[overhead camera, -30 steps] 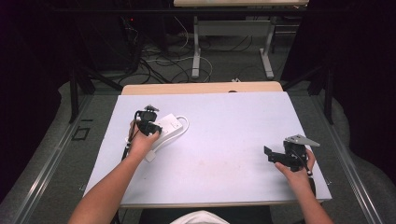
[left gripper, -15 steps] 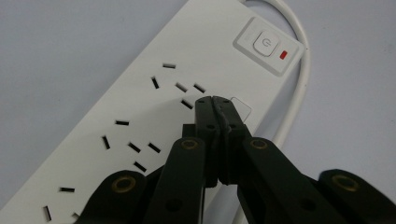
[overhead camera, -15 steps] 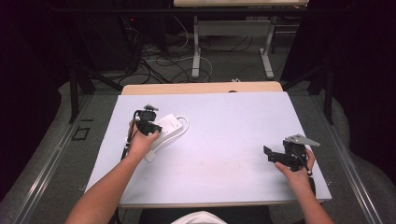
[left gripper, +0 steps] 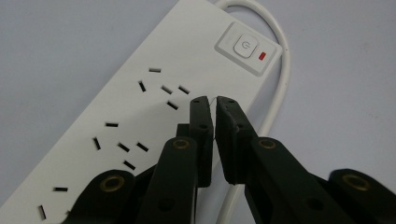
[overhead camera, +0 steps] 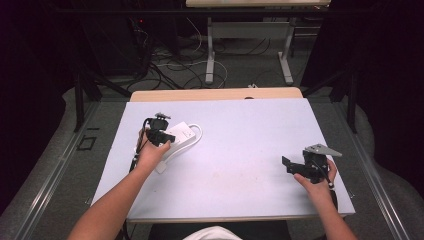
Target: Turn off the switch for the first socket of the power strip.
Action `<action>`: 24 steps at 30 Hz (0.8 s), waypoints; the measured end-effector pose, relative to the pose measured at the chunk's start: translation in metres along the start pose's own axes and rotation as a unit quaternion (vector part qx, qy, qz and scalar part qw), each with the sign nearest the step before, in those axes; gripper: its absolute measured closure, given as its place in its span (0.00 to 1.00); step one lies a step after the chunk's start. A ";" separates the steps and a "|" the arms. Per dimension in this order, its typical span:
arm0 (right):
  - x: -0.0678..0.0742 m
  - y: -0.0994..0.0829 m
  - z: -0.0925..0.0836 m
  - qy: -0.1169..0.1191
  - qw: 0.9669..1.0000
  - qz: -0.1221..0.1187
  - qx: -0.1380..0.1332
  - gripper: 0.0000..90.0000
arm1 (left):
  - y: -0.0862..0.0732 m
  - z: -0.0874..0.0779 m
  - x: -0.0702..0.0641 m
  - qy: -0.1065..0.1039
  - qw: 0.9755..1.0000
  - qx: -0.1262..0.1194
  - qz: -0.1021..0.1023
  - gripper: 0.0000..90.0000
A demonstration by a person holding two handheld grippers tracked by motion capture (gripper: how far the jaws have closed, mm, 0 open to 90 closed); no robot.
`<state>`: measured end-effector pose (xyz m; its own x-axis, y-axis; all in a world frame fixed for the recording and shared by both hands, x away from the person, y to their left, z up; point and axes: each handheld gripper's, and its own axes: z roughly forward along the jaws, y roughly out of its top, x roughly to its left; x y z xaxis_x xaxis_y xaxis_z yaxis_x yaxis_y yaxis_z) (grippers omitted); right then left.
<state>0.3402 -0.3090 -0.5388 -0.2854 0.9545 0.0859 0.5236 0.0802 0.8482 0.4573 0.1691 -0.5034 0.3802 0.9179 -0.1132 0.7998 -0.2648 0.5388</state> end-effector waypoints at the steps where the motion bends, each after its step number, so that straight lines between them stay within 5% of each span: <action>1: 0.000 0.000 0.000 0.001 1.000 0.002 0.000 0.15 | 0.000 0.000 0.000 -0.001 1.000 -0.003 0.001 0.93; 24: 0.001 0.000 -0.001 0.002 1.000 0.000 0.001 0.15 | -0.002 -0.008 -0.008 -0.024 0.999 -0.026 0.023 0.73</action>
<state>0.3393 -0.3083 -0.5377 -0.2889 0.9532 0.0889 0.5254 0.0802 0.8471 0.4494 0.1648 -0.4970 0.4393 0.8895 -0.1259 0.7561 -0.2903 0.5866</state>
